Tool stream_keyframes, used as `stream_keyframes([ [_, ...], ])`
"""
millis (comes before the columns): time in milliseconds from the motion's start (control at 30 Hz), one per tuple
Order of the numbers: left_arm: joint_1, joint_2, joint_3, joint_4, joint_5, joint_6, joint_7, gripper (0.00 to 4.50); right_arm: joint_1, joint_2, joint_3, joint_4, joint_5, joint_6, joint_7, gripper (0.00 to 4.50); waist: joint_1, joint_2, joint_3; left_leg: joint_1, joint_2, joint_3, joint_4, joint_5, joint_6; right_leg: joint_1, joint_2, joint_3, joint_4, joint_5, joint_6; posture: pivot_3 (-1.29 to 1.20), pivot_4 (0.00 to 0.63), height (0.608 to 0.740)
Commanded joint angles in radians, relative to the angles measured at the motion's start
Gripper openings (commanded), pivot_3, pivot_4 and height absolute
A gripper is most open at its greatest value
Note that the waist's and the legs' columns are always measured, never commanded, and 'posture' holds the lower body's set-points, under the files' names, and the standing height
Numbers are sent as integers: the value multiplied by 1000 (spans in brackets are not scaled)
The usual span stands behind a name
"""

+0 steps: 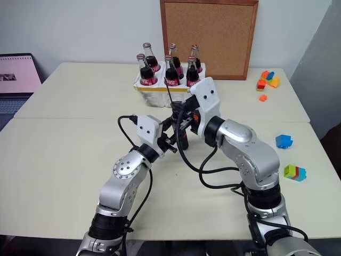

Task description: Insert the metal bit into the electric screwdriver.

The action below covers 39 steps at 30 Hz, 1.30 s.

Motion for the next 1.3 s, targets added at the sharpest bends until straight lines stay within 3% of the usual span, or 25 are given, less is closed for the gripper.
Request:
stream_keyframes([
  [33,-11,-1,-8,-8,7,-16,-3,1660,12,-3,25,-10,15,22,9,0,0,0,0,0,0,0,0,0,0,0,0,0,0,0,0,0,150,740],
  [167,-10,0,-9,-7,6,-17,-4,1660,-4,7,-27,-18,19,-14,-8,462,0,0,0,0,0,0,0,0,0,0,0,0,0,0,0,0,150,740],
  [533,-15,-2,-12,-4,7,-20,-3,1660,-63,1,-151,-63,117,16,-16,2689,0,0,0,-7,0,0,0,0,0,-6,0,0,-3,0,0,0,150,740],
  [667,-33,21,-5,-7,28,-23,1,1660,-54,-44,-184,-101,165,37,2,3565,0,0,0,-9,0,0,0,0,0,-6,0,-1,-3,0,0,0,150,740],
  [800,-92,106,23,-20,61,15,-13,1660,-23,-144,-227,-121,166,43,19,4461,0,0,0,-9,0,0,0,0,0,-7,0,0,-3,0,0,0,150,740],
  [967,-209,335,-16,39,190,4,-122,1654,33,-278,-295,-148,206,67,63,4500,-3,0,1,-10,-1,1,-1,0,0,-9,4,-1,-3,0,0,0,150,740],
  [1100,-302,514,-89,145,210,-1,-358,1654,91,-439,-335,-190,268,88,181,4500,0,1,2,-16,-1,1,-2,0,0,-15,7,-1,-2,0,0,0,150,740],
  [1300,-386,596,-256,354,304,-190,-602,1654,192,-695,-313,-272,328,74,396,4500,1,2,2,-18,-1,2,-2,0,0,-15,6,-1,-5,-1,0,0,150,740],
])
